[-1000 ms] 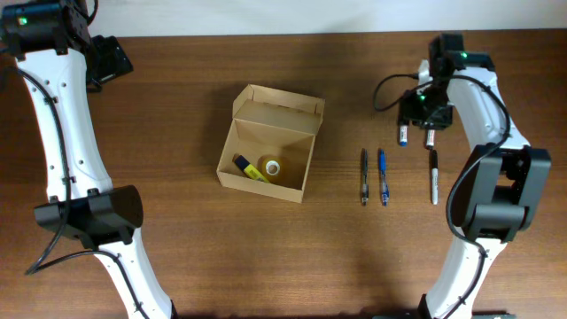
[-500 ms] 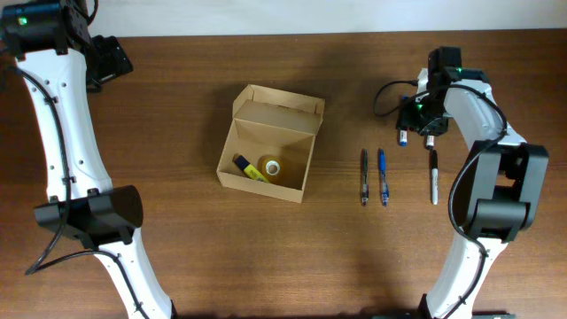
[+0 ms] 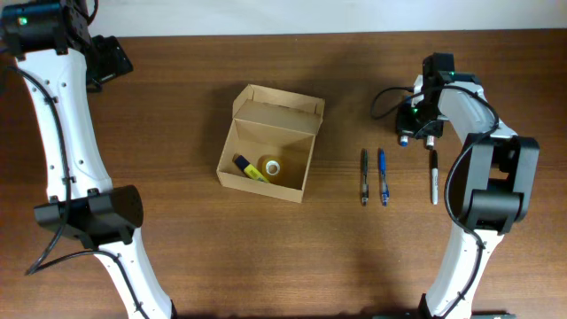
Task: Pack container
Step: 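Grasp the blue-capped whiteboard marker with the right gripper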
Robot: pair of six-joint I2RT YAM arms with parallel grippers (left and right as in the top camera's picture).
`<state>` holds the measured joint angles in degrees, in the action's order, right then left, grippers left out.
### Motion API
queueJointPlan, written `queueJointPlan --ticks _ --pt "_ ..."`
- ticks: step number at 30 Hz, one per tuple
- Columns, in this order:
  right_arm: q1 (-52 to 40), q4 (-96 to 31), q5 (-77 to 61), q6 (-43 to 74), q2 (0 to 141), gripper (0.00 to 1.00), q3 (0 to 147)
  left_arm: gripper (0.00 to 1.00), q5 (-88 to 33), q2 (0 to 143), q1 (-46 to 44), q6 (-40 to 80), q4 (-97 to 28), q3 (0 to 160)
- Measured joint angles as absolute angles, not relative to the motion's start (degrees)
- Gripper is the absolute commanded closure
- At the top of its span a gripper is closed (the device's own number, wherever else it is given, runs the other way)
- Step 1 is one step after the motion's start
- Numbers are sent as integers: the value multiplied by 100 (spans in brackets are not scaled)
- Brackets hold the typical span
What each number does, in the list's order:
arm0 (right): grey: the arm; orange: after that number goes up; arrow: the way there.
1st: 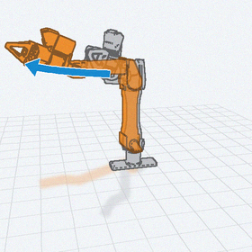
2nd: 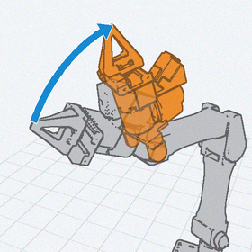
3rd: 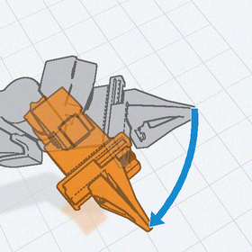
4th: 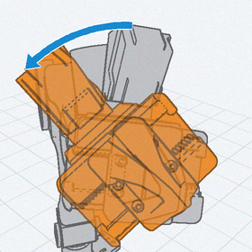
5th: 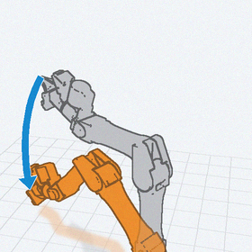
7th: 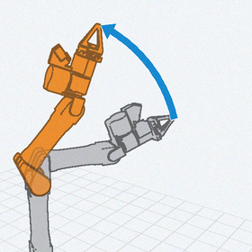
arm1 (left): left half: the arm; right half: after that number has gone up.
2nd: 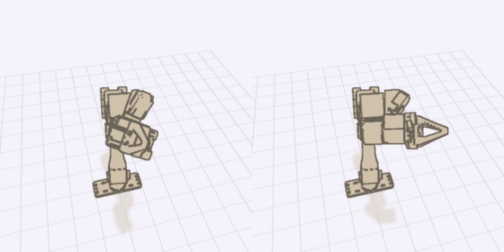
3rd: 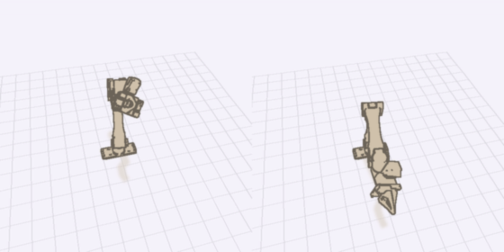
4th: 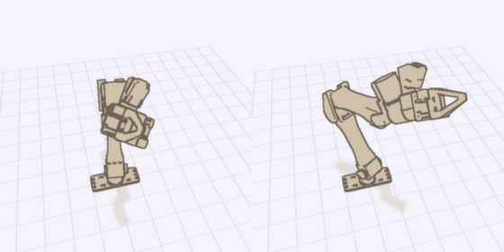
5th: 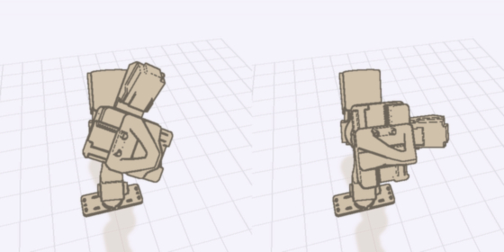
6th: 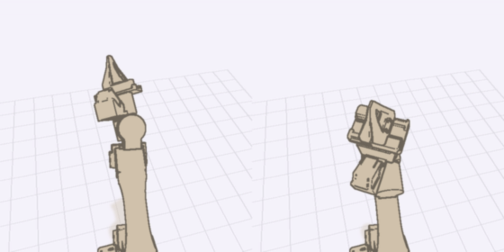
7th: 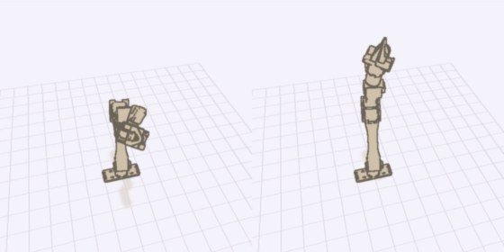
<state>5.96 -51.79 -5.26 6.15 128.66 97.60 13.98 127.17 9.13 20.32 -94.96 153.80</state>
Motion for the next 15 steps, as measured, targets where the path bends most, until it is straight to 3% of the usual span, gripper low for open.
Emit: queueJointPlan --ticks 9,15 --pt "493 -5614 -1002 75 12794 96 9767 0 1398 12717 913 2032 -9496 15380" --pt "-134 -6029 -1074 -434 11987 96 10018 0 1398 12717 913 2032 -9496 15380"
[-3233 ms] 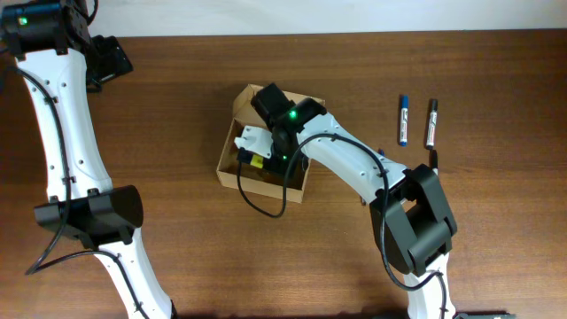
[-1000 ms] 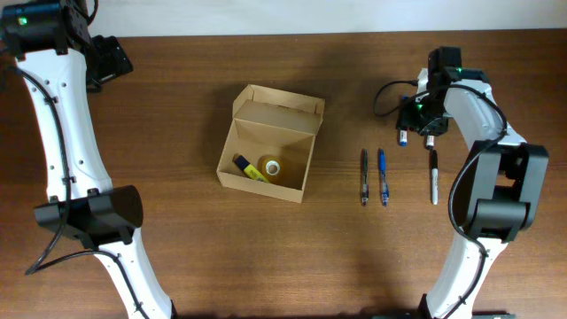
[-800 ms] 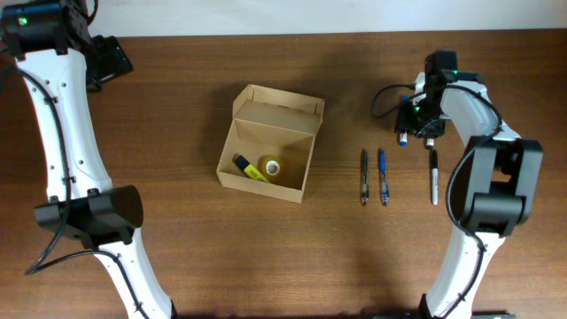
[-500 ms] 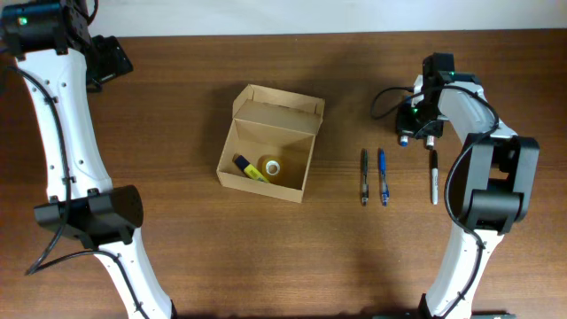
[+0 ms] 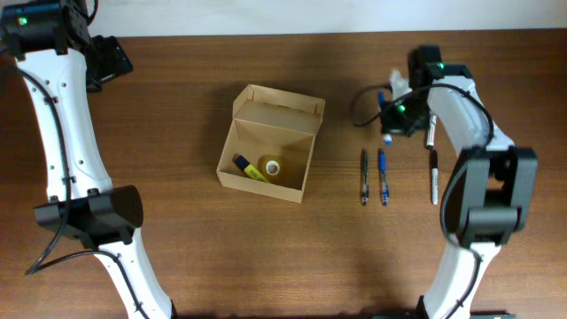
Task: Pack container
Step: 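Grasp the blue-capped whiteboard marker with the right gripper, then carry the blue marker into the box and release it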
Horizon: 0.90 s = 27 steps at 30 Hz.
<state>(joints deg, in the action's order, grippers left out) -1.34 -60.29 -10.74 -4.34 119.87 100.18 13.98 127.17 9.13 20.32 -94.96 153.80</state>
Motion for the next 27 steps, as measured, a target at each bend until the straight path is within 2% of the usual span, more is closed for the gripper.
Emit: queueJointPlan --ticks 6,10,16,27 --pt "-1472 -6171 -1061 -1199 10613 96 10554 0 1398 12717 913 2032 -9496 15380" --pt "-2351 -6390 -1061 -1737 10363 96 10637 0 1396 12717 913 2032 -9494 15380" --pt "-3035 -6434 -1011 -2576 11063 96 10615 0 1396 12717 913 2032 -9496 15380" --pt "-3236 -6366 -882 -3153 12359 96 10584 0 1396 12717 913 2032 -9496 15380"
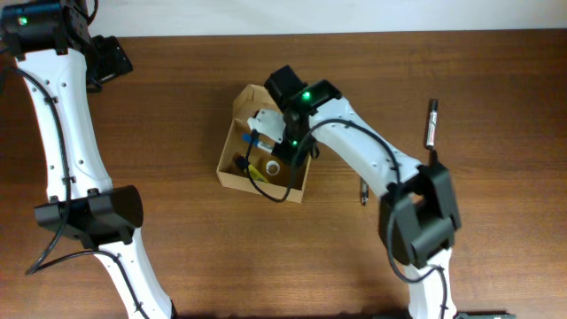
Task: Pack container
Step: 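Carry the blue marker into the box and release it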
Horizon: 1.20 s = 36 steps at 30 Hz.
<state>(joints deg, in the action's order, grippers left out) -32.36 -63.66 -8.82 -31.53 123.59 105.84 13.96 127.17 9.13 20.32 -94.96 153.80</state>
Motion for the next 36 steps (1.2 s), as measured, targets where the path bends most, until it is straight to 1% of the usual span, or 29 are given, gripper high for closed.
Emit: queueJointPlan --ticks 5,10,11,12,13,16,19,24,30,33,36 --pt "-3236 -6372 -864 -3186 12853 96 10584 0 1398 12717 913 2032 -9496 15380" --pt "-3236 -6368 -864 -3079 13032 96 10584 0 1398 12717 913 2032 -9496 15380" --pt "-3236 -6366 -862 -3030 13032 91 10584 0 1396 12717 913 2032 -9496 15380" --pt "-3236 -6368 -867 -2954 13032 80 10584 0 1398 12717 913 2032 -9496 15380" --pt "-3236 -6370 -864 -2847 13032 73 10584 0 1398 12717 913 2032 -9496 15380" --pt "-3236 -6418 -862 -2663 13032 63 10586 0 1398 12717 913 2032 -9494 15380" --pt "-3236 -6608 -871 -2495 13028 57 10637 0 1398 12717 913 2032 -9494 15380" --pt "-3236 -7008 -867 -2132 12936 52 11238 0 1398 12717 913 2032 -9496 15380" --pt "-3236 -7382 -797 -1695 12418 53 12619 0 1396 12717 913 2032 -9496 15380" --pt "-3210 -7518 -467 -1365 12189 50 13244 0 1398 12717 913 2032 -9496 15380" --pt "-3124 -7631 -82 -1022 12099 50 13605 0 1398 12717 913 2032 -9496 15380"
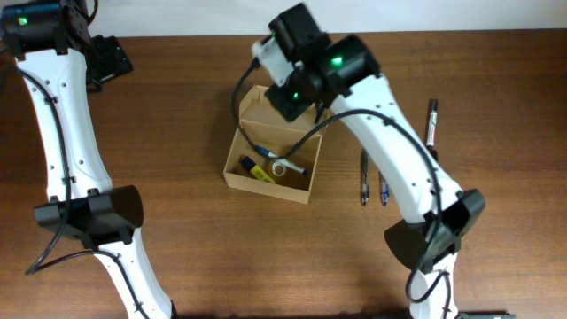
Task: Pack container
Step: 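Carry the blue marker into the box and release it, then grasp the black-capped whiteboard marker with the right gripper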
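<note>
The open cardboard box (pixel 237 152) sits left of centre. A yellow highlighter (pixel 254 170), a small tape roll (pixel 278 167) and a dark pen (pixel 295 167) lie in it. My right gripper (pixel 285 99) hangs high over the box's back flap, holding nothing; its fingers are mostly hidden under the wrist. On the table to the right lie two pens (pixel 363 177), partly hidden by the arm, and a black marker (pixel 431 121). My left gripper (pixel 111 58) is parked at the far left back.
The right arm's white links (pixel 399 168) cross above the table from the box to its base at the front. The left arm's links (pixel 66 133) stand along the left side.
My right gripper was low inside the box with a blue-tipped pen in it. Now it is raised above the box's back edge, and the pen lies loose in the box.
My right gripper was at the right beside the row of pens, with a blue-tipped pen in it. It then lifted slightly left, and later reached into the box. The black marker shifted toward the back. Now the pen lies in the box. The left arm stayed still.
</note>
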Robot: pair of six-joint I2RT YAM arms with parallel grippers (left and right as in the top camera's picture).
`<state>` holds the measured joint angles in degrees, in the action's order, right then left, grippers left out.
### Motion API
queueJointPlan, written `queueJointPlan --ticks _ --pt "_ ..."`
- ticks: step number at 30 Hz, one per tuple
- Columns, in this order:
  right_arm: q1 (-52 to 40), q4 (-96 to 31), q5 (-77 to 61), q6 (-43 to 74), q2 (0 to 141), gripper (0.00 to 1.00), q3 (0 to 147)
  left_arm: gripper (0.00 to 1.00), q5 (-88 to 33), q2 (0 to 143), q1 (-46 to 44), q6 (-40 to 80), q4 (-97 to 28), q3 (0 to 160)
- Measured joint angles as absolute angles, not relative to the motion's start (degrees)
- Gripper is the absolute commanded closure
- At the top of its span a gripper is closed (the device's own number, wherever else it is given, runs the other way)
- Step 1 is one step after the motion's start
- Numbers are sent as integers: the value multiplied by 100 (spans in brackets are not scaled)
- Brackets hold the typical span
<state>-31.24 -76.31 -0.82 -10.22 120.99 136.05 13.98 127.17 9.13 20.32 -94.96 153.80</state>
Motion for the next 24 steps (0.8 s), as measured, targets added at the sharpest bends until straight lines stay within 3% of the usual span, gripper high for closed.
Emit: queueJointPlan --ticks 7,15,24 --pt "-1922 -8082 141 106 12103 50 13725 0 1396 12717 913 2032 -9496 15380" --pt "-290 -8466 8 414 12158 50 13725 0 1396 12717 913 2032 -9496 15380" --pt "622 -8219 -207 447 12656 50 12811 0 1398 12717 913 2032 -9494 15380"
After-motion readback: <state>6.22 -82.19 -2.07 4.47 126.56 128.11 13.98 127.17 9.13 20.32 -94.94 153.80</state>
